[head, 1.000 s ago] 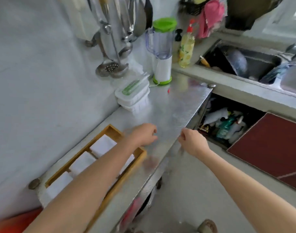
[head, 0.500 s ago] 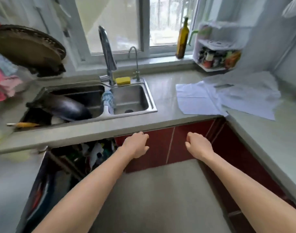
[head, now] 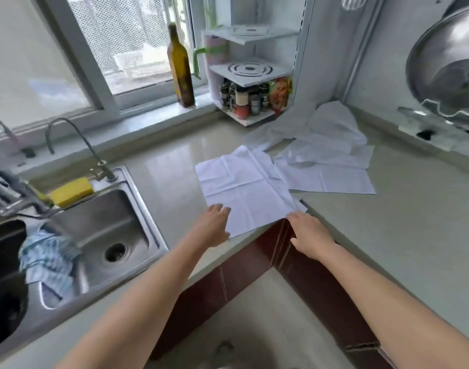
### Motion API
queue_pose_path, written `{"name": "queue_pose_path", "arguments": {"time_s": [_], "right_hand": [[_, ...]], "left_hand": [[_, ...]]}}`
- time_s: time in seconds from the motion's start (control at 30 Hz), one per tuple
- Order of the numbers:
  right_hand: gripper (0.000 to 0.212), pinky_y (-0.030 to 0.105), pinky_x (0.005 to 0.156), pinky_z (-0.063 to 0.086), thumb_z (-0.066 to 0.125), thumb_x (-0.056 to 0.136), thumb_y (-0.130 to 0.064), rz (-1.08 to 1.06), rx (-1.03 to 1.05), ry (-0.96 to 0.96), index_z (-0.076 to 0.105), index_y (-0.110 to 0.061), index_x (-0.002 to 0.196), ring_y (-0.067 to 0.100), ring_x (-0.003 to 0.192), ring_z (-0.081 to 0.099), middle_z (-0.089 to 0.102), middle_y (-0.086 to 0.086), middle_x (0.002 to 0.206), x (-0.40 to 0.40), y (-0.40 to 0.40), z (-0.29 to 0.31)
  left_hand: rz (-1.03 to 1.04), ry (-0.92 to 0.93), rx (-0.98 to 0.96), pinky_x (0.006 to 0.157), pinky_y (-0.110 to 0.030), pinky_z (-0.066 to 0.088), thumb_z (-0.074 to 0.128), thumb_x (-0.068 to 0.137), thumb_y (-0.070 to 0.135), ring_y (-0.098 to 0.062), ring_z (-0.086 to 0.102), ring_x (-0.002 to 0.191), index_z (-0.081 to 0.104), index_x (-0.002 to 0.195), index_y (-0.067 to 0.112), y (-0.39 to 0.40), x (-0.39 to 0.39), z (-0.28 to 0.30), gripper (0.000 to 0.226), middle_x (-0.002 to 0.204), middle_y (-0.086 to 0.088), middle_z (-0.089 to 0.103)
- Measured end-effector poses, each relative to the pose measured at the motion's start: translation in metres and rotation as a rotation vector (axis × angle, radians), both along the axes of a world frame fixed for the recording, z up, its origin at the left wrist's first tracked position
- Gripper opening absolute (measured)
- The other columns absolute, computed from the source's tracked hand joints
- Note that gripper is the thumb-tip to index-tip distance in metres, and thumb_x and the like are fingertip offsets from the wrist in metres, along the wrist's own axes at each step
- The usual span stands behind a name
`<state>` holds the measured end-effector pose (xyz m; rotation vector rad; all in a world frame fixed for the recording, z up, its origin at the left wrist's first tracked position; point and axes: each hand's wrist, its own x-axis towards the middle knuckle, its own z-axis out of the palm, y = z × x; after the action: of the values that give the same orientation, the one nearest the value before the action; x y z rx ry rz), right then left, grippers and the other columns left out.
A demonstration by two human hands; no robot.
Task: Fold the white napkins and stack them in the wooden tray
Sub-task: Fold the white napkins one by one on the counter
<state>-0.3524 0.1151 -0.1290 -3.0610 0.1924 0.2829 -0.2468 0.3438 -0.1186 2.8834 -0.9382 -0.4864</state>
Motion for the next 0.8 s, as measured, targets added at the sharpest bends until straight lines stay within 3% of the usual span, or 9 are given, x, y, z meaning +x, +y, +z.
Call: {"name": "queue_pose_path", "arguments": {"time_s": [0.1, 0.27, 0.4, 0.5, 0.6, 0.7, 0.73, 0.8], "right_hand": [[0.049, 0.034, 0.099, 0.04, 0.058, 0.085, -0.014, 0.105, -0.03, 0.044, 0.042, -0.014, 0.131, 0.025, 0.122, 0.045, 0.046, 0.005, 0.13, 0.033, -0.011, -0.015], [0.064, 0.031, 0.08, 0.041, 0.061, 0.081, -0.002, 0.223, -0.095, 0.209, 0.031, -0.014, 0.137, 0.025, 0.12, 0.042, 0.035, 0.007, 0.134, 0.089, -0.025, -0.047], [0.066, 0.029, 0.082, 0.04, 0.065, 0.075, 0.001, 0.383, -0.236, 0.227, 0.032, -0.008, 0.132, 0.026, 0.116, 0.043, 0.036, 0.012, 0.132, 0.122, -0.04, -0.064], [0.048, 0.032, 0.079, 0.043, 0.058, 0.08, 0.004, 0.542, -0.253, 0.235, 0.043, -0.006, 0.125, 0.027, 0.114, 0.047, 0.041, 0.012, 0.128, 0.145, -0.049, -0.064], [0.028, 0.036, 0.083, 0.045, 0.045, 0.088, 0.003, 0.611, -0.16, 0.374, 0.055, -0.008, 0.112, 0.031, 0.108, 0.056, 0.052, 0.012, 0.12, 0.177, -0.054, -0.042], [0.02, 0.031, 0.071, 0.042, 0.041, 0.086, 0.001, 0.641, -0.027, 0.366, 0.046, -0.018, 0.083, 0.028, 0.091, 0.055, 0.054, 0.009, 0.102, 0.207, -0.054, -0.015], [0.023, 0.029, 0.063, 0.038, 0.041, 0.086, 0.0, 0.643, 0.019, 0.346, 0.039, -0.02, 0.076, 0.025, 0.084, 0.05, 0.051, 0.006, 0.094, 0.215, -0.052, -0.007], [0.019, 0.029, 0.057, 0.034, 0.042, 0.086, -0.003, 0.622, 0.13, 0.304, 0.039, -0.019, 0.077, 0.024, 0.08, 0.046, 0.05, 0.002, 0.088, 0.229, -0.048, 0.008]], "left_hand": [[0.001, 0.055, 0.043, 0.107, -0.04, 0.036, 0.064, 0.087, 0.028, -0.03, 0.03, 0.138, 0.031, 0.144, 0.009, -0.015, 0.026, -0.015, 0.069, 0.149, -0.013, 0.031], [0.021, 0.085, 0.143, 0.108, -0.038, 0.034, 0.066, 0.085, 0.038, -0.03, 0.038, 0.13, 0.029, 0.145, 0.013, -0.033, 0.044, -0.046, 0.075, 0.141, -0.012, 0.039], [0.15, 0.119, 0.147, 0.107, -0.038, 0.037, 0.069, 0.082, 0.043, -0.029, 0.04, 0.127, 0.025, 0.146, 0.014, -0.049, 0.042, -0.055, 0.083, 0.141, -0.011, 0.036], [0.208, 0.053, 0.228, 0.099, -0.037, 0.036, 0.065, 0.086, 0.038, -0.029, 0.043, 0.118, 0.033, 0.136, 0.011, -0.065, 0.03, -0.062, 0.066, 0.133, -0.01, 0.039], [0.25, 0.063, 0.248, 0.093, -0.037, 0.037, 0.06, 0.087, 0.037, -0.029, 0.045, 0.115, 0.039, 0.127, 0.01, -0.076, 0.025, -0.062, 0.053, 0.126, -0.01, 0.044], [0.305, 0.081, 0.226, 0.088, -0.037, 0.039, 0.051, 0.093, 0.024, -0.029, 0.051, 0.112, 0.052, 0.116, 0.012, -0.08, 0.031, -0.053, 0.025, 0.119, -0.008, 0.054], [0.354, 0.087, 0.17, 0.086, -0.036, 0.04, 0.048, 0.095, 0.021, -0.028, 0.053, 0.111, 0.057, 0.113, 0.014, -0.079, 0.034, -0.05, 0.021, 0.118, -0.007, 0.058], [0.518, 0.148, -0.076, 0.087, -0.033, 0.044, 0.046, 0.097, 0.036, -0.024, 0.055, 0.113, 0.06, 0.117, 0.019, -0.075, 0.039, -0.037, 0.03, 0.12, -0.001, 0.062]]}}
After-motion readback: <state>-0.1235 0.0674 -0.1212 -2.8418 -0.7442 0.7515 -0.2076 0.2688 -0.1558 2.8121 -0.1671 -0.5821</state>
